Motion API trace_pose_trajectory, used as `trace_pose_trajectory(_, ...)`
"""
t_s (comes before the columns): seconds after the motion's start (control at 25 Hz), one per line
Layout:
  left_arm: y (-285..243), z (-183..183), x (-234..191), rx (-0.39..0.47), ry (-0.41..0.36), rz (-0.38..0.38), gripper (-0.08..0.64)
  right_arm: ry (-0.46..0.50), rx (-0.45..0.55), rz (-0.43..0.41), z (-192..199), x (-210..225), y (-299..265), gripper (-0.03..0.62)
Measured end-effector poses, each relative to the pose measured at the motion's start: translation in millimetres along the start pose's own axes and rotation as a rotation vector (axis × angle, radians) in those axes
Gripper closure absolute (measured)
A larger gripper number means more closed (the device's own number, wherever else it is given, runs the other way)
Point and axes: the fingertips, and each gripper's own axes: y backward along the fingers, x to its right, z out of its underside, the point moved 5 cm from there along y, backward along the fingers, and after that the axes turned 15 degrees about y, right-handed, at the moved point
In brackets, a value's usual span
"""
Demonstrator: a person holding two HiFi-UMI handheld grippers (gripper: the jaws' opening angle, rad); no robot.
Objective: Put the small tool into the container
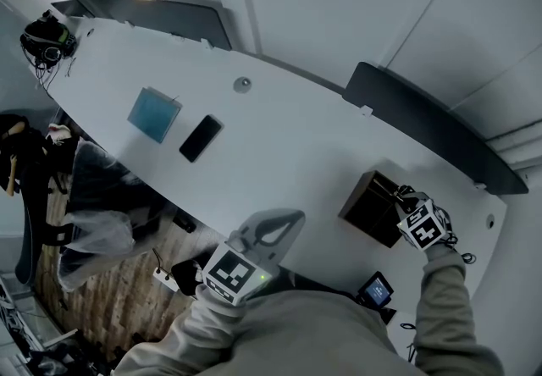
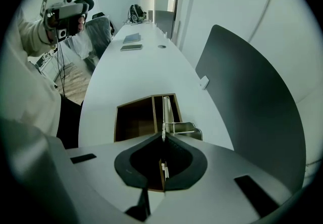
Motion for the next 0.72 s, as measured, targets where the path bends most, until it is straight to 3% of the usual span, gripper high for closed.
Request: trace_pose_trajectory(0.72, 16.0, 7.0, -10.4, -0.006, 0.047, -0.023, 0.565, 0.017, -0.014, -0.014, 0.2, -0.5, -16.7, 0.571)
